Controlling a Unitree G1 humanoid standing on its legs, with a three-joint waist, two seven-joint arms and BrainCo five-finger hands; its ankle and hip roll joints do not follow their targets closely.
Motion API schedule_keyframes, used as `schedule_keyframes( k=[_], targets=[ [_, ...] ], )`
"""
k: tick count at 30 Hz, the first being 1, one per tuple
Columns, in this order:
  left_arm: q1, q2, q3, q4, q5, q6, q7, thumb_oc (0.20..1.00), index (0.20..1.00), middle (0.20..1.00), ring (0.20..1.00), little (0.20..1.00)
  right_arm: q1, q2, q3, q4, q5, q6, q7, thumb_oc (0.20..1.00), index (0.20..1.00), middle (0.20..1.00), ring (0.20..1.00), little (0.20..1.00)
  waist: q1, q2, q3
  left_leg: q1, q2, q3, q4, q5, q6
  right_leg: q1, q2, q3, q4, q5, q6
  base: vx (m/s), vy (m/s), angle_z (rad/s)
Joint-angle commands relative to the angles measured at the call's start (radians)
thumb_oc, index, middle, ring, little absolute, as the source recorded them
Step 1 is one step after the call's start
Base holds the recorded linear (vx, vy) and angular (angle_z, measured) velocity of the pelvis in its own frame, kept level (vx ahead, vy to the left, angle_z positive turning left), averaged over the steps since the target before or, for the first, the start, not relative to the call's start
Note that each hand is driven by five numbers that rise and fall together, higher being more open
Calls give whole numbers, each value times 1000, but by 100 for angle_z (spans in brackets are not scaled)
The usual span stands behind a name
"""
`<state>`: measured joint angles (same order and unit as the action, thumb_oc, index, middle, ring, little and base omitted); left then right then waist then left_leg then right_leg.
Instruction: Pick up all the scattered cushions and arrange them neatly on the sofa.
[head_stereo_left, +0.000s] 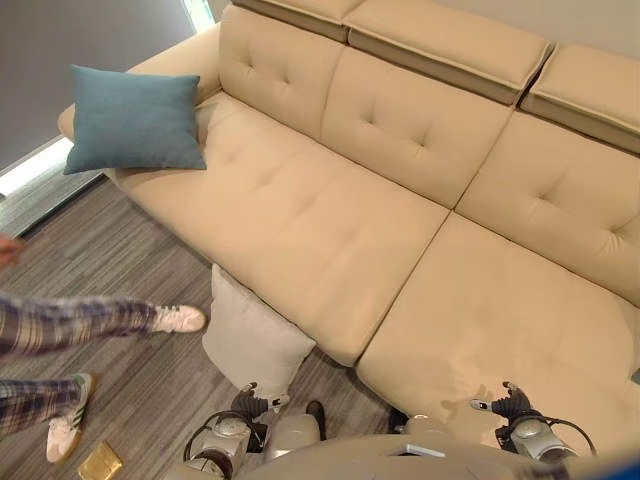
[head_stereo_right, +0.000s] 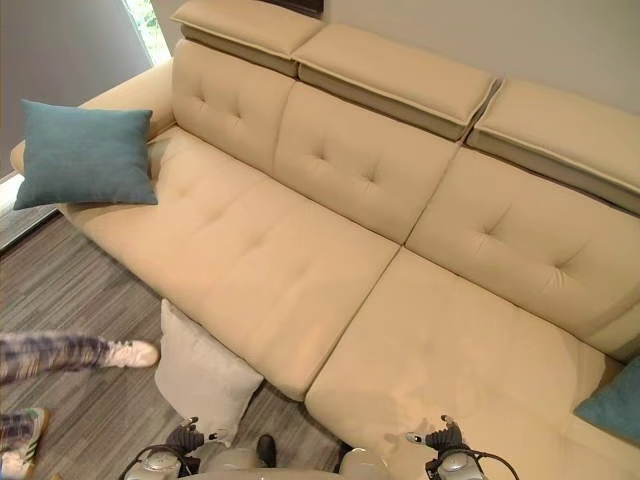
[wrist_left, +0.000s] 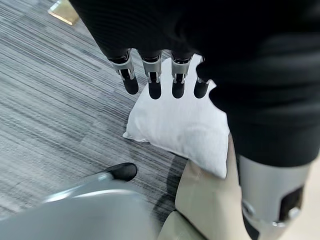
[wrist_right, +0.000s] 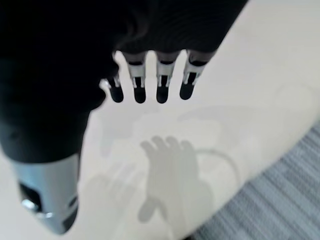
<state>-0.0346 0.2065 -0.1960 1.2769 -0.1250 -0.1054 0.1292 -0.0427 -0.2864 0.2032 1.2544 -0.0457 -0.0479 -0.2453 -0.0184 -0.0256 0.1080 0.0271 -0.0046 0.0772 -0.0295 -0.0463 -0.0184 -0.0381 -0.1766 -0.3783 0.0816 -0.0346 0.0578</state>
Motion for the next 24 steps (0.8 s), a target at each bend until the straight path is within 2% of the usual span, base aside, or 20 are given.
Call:
schedule_keyframes(
  k=[1,4,5,6,7,8,9,10,13,14,16,17,20,21,24],
  targets=[
    [4,13,14,1,31,-11,-2,1000,1000,1000,1000,1000,-36,-6,16,3,-25,5,-3,1000,1000,1000,1000,1000,37,-28,0,-10,-30,-23,47,-73,-16,-95,-10,51,-143,164,126,-96,144,2],
    [6,30,27,0,30,-11,-4,1000,1000,1000,1000,1000,-46,0,29,-2,-39,10,1,1000,1000,1000,1000,1000,55,-27,18,-11,-36,-18,35,-62,-3,-135,-36,26,-62,153,132,-142,126,-12],
    [1,42,25,-1,29,-11,-4,1000,1000,1000,1000,1000,-55,-2,32,-3,-39,11,1,1000,1000,1000,1000,1000,59,-23,31,-23,-37,-32,43,-52,6,-132,-17,65,-13,114,125,-148,81,-24],
    [0,42,26,-1,29,-11,-4,1000,1000,1000,1000,1000,-56,-1,31,-3,-39,11,1,1000,1000,1000,1000,1000,58,-26,28,-28,-39,-33,44,-49,6,-136,-19,65,-13,116,125,-165,80,-12],
    [1,54,20,-6,32,-11,-1,1000,1000,1000,1000,1000,-51,0,32,-2,-30,9,4,1000,1000,1000,1000,1000,58,-26,24,-40,-46,-49,42,-34,13,-119,20,134,26,77,111,-98,37,9],
    [3,56,18,-6,34,-11,-2,1000,1000,1000,1000,1000,-47,1,30,0,-24,7,5,1000,1000,1000,1000,1000,59,-27,19,-46,-49,-57,37,-26,15,-105,39,161,35,61,106,-184,7,43],
    [10,64,13,-5,43,-8,2,1000,1000,1000,1000,1000,-27,10,28,5,1,-1,5,1000,1000,1000,1000,1000,68,-37,-8,-72,-57,-86,19,6,17,-33,111,232,71,-16,90,-143,-38,74],
    [13,62,16,-4,42,-8,2,1000,1000,1000,1000,1000,-23,12,27,6,4,-2,6,1000,1000,1000,1000,1000,73,-39,-20,-85,-58,-89,15,13,15,-20,121,237,66,-25,88,-138,-86,91],
    [18,59,26,-3,28,-10,1,1000,1000,1000,1000,1000,-21,17,29,6,-3,0,1,1000,1000,1000,1000,1000,101,-55,-31,-113,-64,-86,21,20,7,26,112,208,-3,-24,83,-96,-118,26],
    [19,60,27,0,31,-12,1,1000,1000,1000,1000,1000,-18,14,33,6,-5,-2,3,1000,1000,1000,1000,1000,99,-64,-36,-124,-69,-88,25,25,3,36,124,228,-59,-22,84,-114,-135,-3],
    [11,56,24,-1,24,-14,4,1000,1000,1000,1000,1000,-25,11,37,6,-4,-1,1,1000,1000,1000,1000,1000,94,-62,-26,-152,-69,-96,34,39,-9,27,137,240,-85,-19,80,-210,-126,32],
    [-11,46,4,-11,20,-17,7,1000,1000,1000,1000,1000,-35,-3,37,5,3,1,-4,1000,1000,1000,1000,1000,84,-53,-2,-215,-73,-108,60,71,-33,23,148,238,-134,-11,73,-247,-84,70],
    [-23,36,-8,-17,19,-19,11,1000,1000,1000,1000,1000,-37,-13,36,13,4,3,-8,1000,1000,1000,1000,1000,72,-44,10,-256,-70,-94,81,85,-40,22,147,211,-164,11,71,-237,-40,99],
    [-24,32,-10,-18,19,-19,13,1000,1000,1000,1000,1000,-38,-16,34,16,5,4,-10,1000,1000,1000,1000,1000,68,-44,15,-267,-70,-81,110,76,-40,14,141,200,-165,21,69,-229,1,69],
    [-12,26,6,-12,23,-14,11,1000,1000,1000,1000,1000,-25,-17,17,30,7,5,-2,1000,1000,1000,1000,1000,46,-64,18,-194,-60,-35,208,-45,-21,-6,97,142,-154,53,64,-206,46,53]
  ],
)
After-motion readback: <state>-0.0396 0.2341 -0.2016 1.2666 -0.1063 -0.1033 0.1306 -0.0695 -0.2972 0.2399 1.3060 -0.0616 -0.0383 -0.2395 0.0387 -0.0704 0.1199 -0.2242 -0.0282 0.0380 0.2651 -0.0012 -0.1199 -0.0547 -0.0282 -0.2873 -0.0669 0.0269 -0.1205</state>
